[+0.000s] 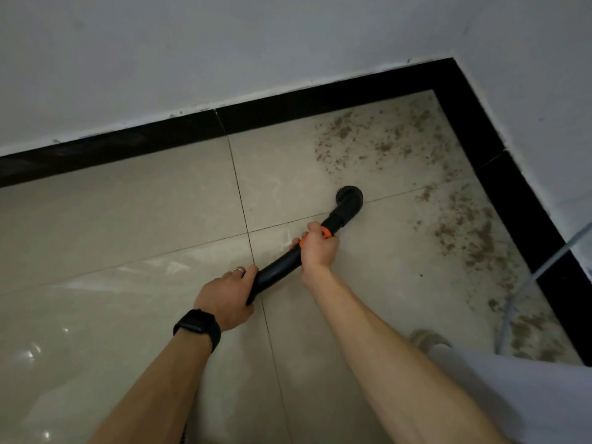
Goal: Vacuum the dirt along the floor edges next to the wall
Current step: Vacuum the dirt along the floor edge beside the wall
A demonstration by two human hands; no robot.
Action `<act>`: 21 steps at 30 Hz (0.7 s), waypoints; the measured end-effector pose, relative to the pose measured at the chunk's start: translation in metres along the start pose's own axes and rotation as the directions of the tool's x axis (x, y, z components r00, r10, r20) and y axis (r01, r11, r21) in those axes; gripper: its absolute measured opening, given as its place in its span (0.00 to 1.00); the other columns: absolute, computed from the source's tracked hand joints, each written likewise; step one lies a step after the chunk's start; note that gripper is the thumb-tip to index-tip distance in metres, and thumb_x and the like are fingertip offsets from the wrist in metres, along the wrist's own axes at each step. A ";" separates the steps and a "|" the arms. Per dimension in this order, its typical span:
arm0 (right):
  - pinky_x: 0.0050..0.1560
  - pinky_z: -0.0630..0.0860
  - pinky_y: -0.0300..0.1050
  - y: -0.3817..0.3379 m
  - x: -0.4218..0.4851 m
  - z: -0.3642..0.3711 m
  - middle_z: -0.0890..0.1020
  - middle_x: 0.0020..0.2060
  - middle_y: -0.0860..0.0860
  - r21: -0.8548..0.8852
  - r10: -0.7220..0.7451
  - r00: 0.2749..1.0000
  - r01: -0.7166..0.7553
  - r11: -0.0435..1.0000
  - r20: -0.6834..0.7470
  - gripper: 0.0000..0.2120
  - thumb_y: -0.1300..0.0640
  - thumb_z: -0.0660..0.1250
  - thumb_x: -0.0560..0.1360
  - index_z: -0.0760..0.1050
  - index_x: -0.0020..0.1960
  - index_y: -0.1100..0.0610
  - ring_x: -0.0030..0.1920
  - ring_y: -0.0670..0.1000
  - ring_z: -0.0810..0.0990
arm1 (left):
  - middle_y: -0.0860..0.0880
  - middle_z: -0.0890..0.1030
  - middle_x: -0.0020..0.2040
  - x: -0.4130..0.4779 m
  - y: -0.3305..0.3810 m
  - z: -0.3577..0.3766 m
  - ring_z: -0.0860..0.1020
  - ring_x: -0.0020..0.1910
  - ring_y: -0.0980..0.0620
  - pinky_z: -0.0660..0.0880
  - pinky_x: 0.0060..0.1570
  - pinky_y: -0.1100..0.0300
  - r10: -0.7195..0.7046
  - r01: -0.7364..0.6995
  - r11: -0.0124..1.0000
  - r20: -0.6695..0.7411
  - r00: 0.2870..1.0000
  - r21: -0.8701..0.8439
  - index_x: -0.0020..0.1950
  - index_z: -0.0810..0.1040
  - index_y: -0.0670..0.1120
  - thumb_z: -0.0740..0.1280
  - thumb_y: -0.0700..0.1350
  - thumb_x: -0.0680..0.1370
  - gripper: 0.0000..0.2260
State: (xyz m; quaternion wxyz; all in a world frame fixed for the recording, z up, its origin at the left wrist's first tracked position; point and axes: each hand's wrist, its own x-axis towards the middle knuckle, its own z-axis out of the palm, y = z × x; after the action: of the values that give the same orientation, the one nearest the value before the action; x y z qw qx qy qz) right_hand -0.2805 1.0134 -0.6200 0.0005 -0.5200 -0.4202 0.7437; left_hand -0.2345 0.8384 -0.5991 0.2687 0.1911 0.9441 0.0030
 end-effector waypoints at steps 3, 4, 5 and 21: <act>0.35 0.80 0.47 -0.010 0.005 0.007 0.75 0.34 0.53 -0.028 0.011 0.999 -0.010 1.000 0.049 0.08 0.60 0.66 0.78 0.70 0.56 0.58 0.26 0.50 0.76 | 0.49 0.76 0.55 0.006 0.005 -0.004 0.77 0.48 0.48 0.70 0.38 0.57 -0.038 0.038 0.999 -0.009 0.999 -0.009 0.67 0.65 0.49 0.66 0.50 0.76 0.21; 0.36 0.80 0.47 -0.012 0.006 0.010 0.75 0.34 0.53 -0.035 0.017 0.998 -0.015 0.999 0.067 0.10 0.60 0.67 0.78 0.70 0.57 0.59 0.27 0.50 0.76 | 0.49 0.76 0.55 0.007 0.006 -0.004 0.77 0.48 0.48 0.70 0.38 0.57 -0.051 0.051 0.999 -0.009 0.999 -0.016 0.67 0.65 0.49 0.66 0.50 0.77 0.21; 0.37 0.80 0.48 -0.013 0.006 0.013 0.75 0.34 0.53 -0.039 0.023 0.997 -0.020 0.999 0.080 0.11 0.59 0.67 0.78 0.70 0.58 0.59 0.28 0.51 0.77 | 0.49 0.76 0.55 0.008 0.006 -0.004 0.77 0.47 0.49 0.70 0.38 0.57 -0.062 0.062 0.998 -0.010 0.998 -0.024 0.67 0.65 0.49 0.66 0.50 0.77 0.20; 0.33 0.78 0.47 -0.025 0.030 0.028 0.75 0.34 0.54 -0.072 0.016 0.991 -0.007 0.997 0.131 0.09 0.60 0.68 0.78 0.70 0.55 0.59 0.26 0.51 0.75 | 0.49 0.75 0.61 0.021 0.017 0.001 0.76 0.53 0.48 0.77 0.46 0.55 -0.145 0.120 0.961 -0.083 0.986 -0.248 0.70 0.65 0.49 0.66 0.46 0.76 0.22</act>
State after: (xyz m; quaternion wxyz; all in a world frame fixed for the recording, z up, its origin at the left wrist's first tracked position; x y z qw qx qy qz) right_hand -0.3264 1.0252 -0.6247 -0.0498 -0.4721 -0.4425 0.7608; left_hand -0.2444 0.8618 -0.6089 0.2420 0.0930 0.9596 0.1095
